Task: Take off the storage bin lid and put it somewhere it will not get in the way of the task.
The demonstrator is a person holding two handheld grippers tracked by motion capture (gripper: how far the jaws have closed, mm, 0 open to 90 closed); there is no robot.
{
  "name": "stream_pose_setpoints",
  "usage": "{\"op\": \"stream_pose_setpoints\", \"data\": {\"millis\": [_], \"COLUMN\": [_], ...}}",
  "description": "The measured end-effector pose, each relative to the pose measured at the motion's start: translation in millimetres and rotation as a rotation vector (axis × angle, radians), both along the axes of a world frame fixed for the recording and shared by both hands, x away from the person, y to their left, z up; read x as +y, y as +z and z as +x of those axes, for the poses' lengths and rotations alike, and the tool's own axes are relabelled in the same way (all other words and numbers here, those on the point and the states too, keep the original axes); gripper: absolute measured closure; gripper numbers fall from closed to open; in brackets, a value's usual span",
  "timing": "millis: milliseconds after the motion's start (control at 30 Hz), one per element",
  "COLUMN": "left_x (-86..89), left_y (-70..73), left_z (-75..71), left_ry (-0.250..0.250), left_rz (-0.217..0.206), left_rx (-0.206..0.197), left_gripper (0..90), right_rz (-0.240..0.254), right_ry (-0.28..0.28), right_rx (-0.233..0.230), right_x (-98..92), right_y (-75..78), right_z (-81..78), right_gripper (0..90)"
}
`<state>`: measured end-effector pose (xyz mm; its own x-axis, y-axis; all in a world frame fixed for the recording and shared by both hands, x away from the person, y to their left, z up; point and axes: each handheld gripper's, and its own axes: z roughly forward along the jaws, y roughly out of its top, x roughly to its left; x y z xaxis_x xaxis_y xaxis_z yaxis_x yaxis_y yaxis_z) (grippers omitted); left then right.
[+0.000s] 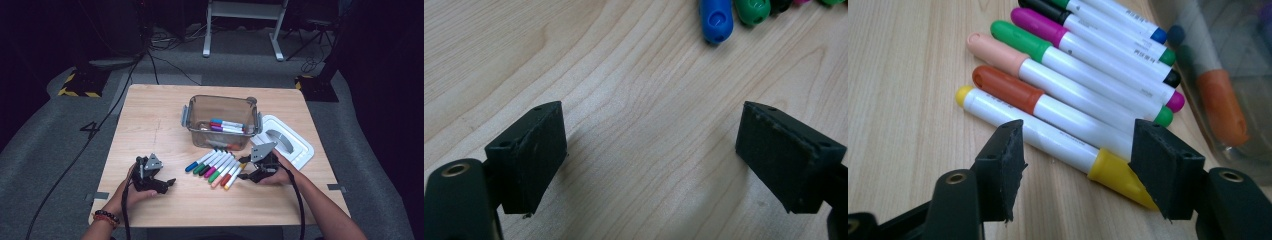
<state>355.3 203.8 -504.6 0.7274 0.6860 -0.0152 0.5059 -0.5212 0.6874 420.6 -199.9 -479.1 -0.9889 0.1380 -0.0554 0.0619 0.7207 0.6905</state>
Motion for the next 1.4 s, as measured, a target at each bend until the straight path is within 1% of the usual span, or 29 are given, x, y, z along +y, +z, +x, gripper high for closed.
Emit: {"op": "stream_pose_setpoints", "data": {"millis": [67, 200, 300, 333, 367, 433, 467, 500, 567, 600, 633, 667, 700, 733, 767, 833, 867, 933, 1100, 1367, 1400], "left_x": [-0.1, -0.2, -0.2, -0.1, -0.1, -0.1, -0.1, -0.2, -0.1, -0.1, -0.1, -0.1, -0.1, -0.1, -0.1, -0.1, -0.1, -0.1, -0.1, -0.1, -0.1], "left_y": [-0.1, -0.1, -0.1, 0.0, 0.0, 0.0, 0.0, 0.0, 0.0, 0.0, 0.0, 0.0, 0.0, 0.0, 0.0, 0.0, 0.0, 0.0, 0.0, 0.0, 0.0], "left_z": [-0.2, -0.4, -0.6, -0.5, -0.5, -0.5, -0.5, -0.7, -0.7, -0.7, -0.7, -0.6, -0.6, -0.6, -0.6, -0.7, -0.6, -0.6, -0.7, -0.6, -0.6], "left_ry": [0.002, 0.003, 0.004, 0.003, 0.003, 0.003, 0.003, 0.005, 0.004, 0.004, 0.004, 0.004, 0.004, 0.004, 0.004, 0.004, 0.004, 0.004, 0.004, 0.004, 0.004], "left_rz": [-0.002, -0.002, -0.003, -0.001, -0.001, -0.001, -0.001, -0.002, 0.0, 0.0, -0.001, 0.0, 0.0, -0.001, -0.001, -0.001, -0.001, 0.0, 0.0, -0.001, -0.001], "left_rx": [0.001, 0.001, 0.001, 0.0, 0.0, 0.0, 0.0, 0.001, 0.0, 0.0, -0.001, -0.001, -0.001, -0.001, -0.001, 0.0, -0.001, 0.0, 0.0, 0.0, 0.0], "left_gripper": [13.3, 13.3, 13.3, 13.4, 13.4, 13.3, 13.3, 13.4, 13.4, 13.4, 13.4, 13.4, 13.3, 13.4, 13.4, 13.3, 13.4, 13.4, 13.4, 13.3, 13.4], "right_rz": [0.0, -0.016, -0.032, -0.043, -0.043, -0.05, -0.05, -0.052, -0.05, -0.05, -0.057, -0.049, -0.047, -0.048, -0.047, -0.046, -0.05, -0.049, -0.047, -0.049, -0.034], "right_ry": [-0.001, -0.006, 0.007, 0.004, 0.004, 0.011, 0.013, 0.025, 0.077, 0.077, 0.096, 0.115, 0.139, 0.149, 0.16, 0.159, 0.17, 0.159, 0.161, 0.144, 0.141], "right_rx": [0.004, 0.01, 0.017, 0.019, 0.019, 0.037, 0.048, 0.051, 0.063, 0.063, 0.063, 0.072, 0.075, 0.081, 0.077, 0.072, 0.068, 0.06, 0.048, 0.042, 0.042], "right_x": [-0.1, -1.8, -5.3, -7.7, -7.7, -13.4, -19.4, -21.0, -24.6, -24.6, -25.8, -27.2, -29.3, -30.2, -30.7, -31.2, -31.1, -30.0, -28.5, -29.2, -31.0], "right_y": [-0.9, -3.8, -6.1, -7.4, -7.4, -9.7, -9.3, -8.8, -7.7, -7.7, -8.4, -8.7, -8.8, -8.6, -8.8, -9.0, -8.6, -8.6, -8.8, -8.1, -6.0], "right_z": [0.2, 0.6, -2.3, -3.2, -3.2, -3.8, -5.4, -6.5, -11.8, -11.8, -15.3, -18.4, -23.7, -26.3, -28.0, -31.9, -33.8, -36.5, -43.0, -45.4, -45.7], "right_gripper": [38.7, 39.0, 41.6, 43.0, 43.0, 48.0, 51.7, 55.8, 61.4, 61.4, 63.0, 65.2, 69.5, 72.3, 73.2, 74.3, 74.3, 74.6, 74.8, 74.9, 74.9]}}
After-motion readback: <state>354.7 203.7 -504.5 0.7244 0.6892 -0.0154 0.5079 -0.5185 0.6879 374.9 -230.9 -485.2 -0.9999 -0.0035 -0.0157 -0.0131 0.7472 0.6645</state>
